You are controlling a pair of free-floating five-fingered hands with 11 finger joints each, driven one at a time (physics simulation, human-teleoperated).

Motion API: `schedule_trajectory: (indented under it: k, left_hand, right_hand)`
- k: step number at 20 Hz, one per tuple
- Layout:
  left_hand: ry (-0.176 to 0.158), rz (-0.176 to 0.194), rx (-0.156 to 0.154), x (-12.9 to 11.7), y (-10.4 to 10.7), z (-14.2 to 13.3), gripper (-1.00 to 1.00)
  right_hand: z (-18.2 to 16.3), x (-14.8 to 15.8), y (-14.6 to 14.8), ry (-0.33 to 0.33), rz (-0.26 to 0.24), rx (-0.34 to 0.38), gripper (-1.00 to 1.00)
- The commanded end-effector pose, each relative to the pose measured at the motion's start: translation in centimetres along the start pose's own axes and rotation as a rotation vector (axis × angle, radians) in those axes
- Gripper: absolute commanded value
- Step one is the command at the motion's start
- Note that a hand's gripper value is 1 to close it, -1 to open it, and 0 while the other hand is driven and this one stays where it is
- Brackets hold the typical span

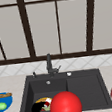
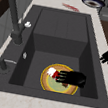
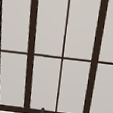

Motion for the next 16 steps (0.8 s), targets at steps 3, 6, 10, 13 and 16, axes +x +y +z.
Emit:
schedule_trajectory:
  k: [3,6,10,13,16]
  left_hand:
    - [0.0,0.0,0.0,0.0,0.0,0.0,0.0]
    - [0.0,0.0,0.0,0.0,0.0,0.0,0.0]
    - [0.0,0.0,0.0,0.0,0.0,0.0,0.0]
    - [0.0,0.0,0.0,0.0,0.0,0.0,0.0]
    - [0.0,0.0,0.0,0.0,0.0,0.0,0.0]
  right_hand:
    - [-0.2,-0.1,1.9,-0.074,0.001,0.016,-1.0]
    - [-0.2,-0.1,2.9,-0.043,-0.015,0.02,-1.0]
    - [0.8,1.2,2.8,-0.036,0.011,0.006,-1.0]
    - [1.6,0.8,2.7,-0.077,0.045,0.011,-1.0]
    - [2.5,1.3,2.8,-0.087,0.051,-0.036,-1.0]
